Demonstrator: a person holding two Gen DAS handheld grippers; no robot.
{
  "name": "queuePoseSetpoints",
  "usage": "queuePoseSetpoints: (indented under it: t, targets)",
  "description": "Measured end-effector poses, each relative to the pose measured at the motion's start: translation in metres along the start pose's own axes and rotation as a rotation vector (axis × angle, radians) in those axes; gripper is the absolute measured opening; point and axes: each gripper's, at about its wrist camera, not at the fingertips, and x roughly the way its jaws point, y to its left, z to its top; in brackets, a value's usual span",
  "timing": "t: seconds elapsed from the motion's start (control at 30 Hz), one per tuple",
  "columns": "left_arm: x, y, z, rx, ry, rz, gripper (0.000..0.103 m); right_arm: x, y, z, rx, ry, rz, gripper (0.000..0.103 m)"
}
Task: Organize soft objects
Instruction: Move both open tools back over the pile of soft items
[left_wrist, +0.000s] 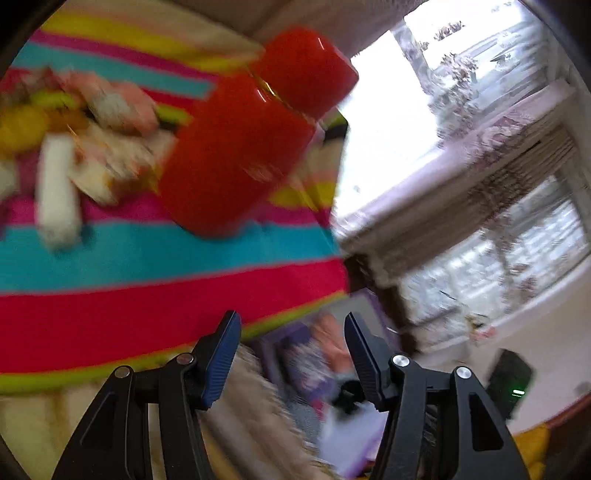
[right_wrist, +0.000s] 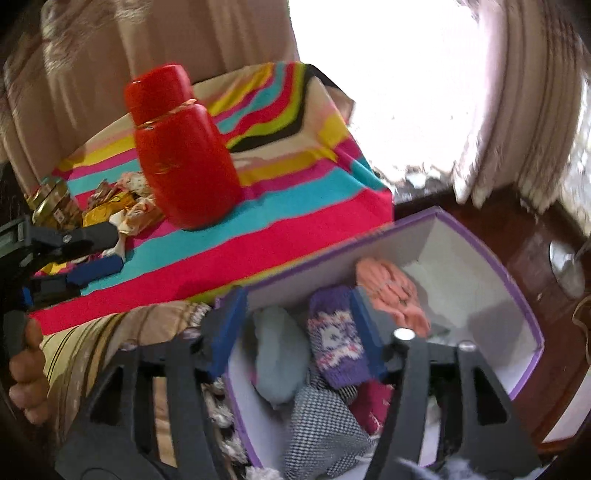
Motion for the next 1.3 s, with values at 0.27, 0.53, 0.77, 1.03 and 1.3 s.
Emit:
queuePoseSetpoints:
  t: [0.27,0.53,0.77,1.03,1.3]
  targets:
    - [-0.046,0.028,0.023,0.111,-0.110,0.362,0.061,-0.007,0.061,0.016,-0.142,-0.059,0.016,0.086]
    - [-0.097,0.058,0.033,0.193,-0.292,0.635,0.079,0.000,0.119,0.023,-0.249,-0.077,0.009,0.094]
    - [-0.131,0.084,0.037,0.239,-0.369,0.623,0.085,0.013,0.159,0.028,-0.274,-0.096,0.092,0.094]
    - [-0.136,0.110,0.037,0.207,-0.316,0.545,0.085,0.054,0.196,0.037,-0.263,-0.012,0.178,0.094]
    - [-0.125,0.136,0.038,0.081,-0.237,0.476,0.084,0.093,0.224,0.050,-0.303,0.019,0.180,0.094]
